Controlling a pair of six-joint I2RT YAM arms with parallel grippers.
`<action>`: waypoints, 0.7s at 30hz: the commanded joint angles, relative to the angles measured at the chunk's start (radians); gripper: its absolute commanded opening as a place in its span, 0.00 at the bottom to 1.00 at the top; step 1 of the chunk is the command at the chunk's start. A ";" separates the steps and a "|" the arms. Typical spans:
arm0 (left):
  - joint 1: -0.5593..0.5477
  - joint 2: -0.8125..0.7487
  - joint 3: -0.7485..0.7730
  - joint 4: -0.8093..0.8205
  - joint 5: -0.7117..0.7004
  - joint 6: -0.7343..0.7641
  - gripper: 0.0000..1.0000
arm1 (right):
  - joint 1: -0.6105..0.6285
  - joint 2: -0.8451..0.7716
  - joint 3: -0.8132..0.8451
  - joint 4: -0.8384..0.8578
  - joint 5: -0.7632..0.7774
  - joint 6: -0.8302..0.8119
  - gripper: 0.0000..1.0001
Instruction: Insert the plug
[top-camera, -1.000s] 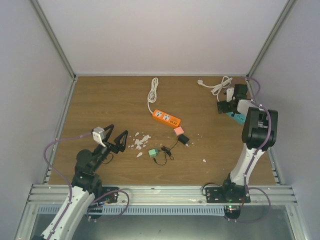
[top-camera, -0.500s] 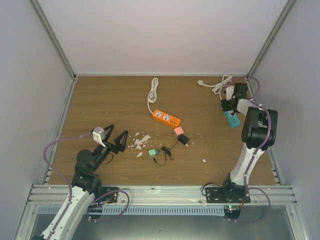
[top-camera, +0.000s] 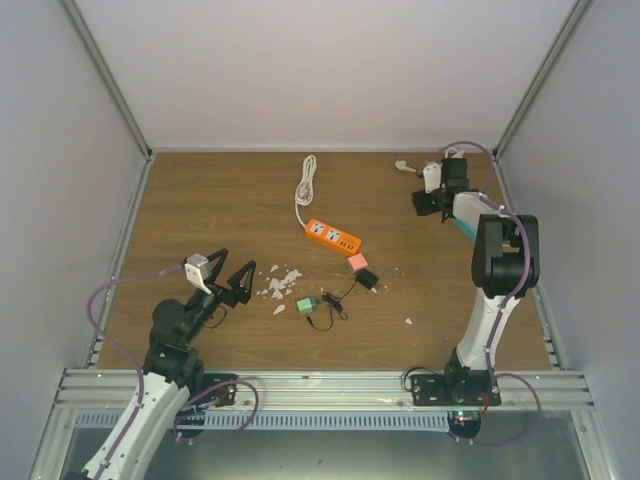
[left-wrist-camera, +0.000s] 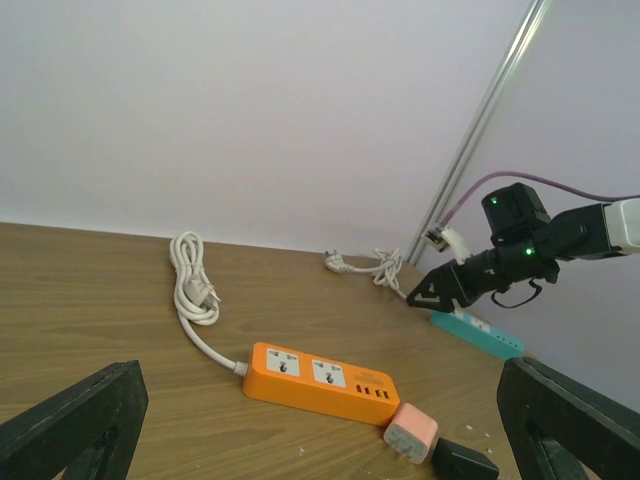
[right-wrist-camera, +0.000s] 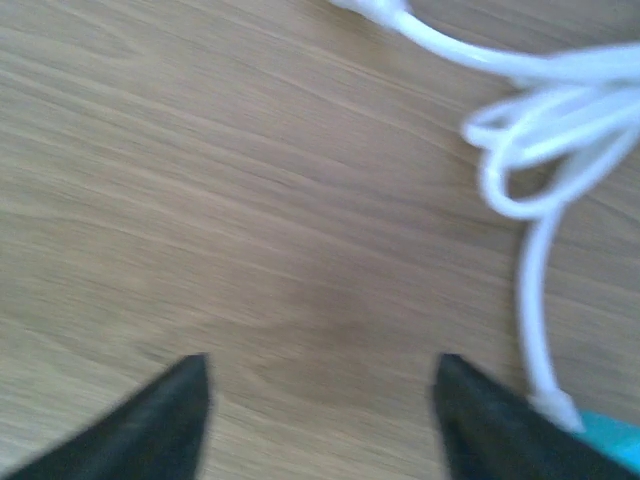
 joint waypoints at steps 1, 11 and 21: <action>-0.003 -0.010 -0.018 0.034 -0.013 -0.002 0.99 | 0.034 -0.047 0.039 0.002 0.003 -0.008 0.99; -0.004 -0.011 -0.020 0.034 -0.013 -0.002 0.99 | -0.101 -0.024 0.058 -0.097 0.100 0.004 1.00; -0.003 -0.012 -0.021 0.036 -0.013 -0.001 0.99 | -0.260 0.028 -0.026 -0.075 -0.166 0.004 1.00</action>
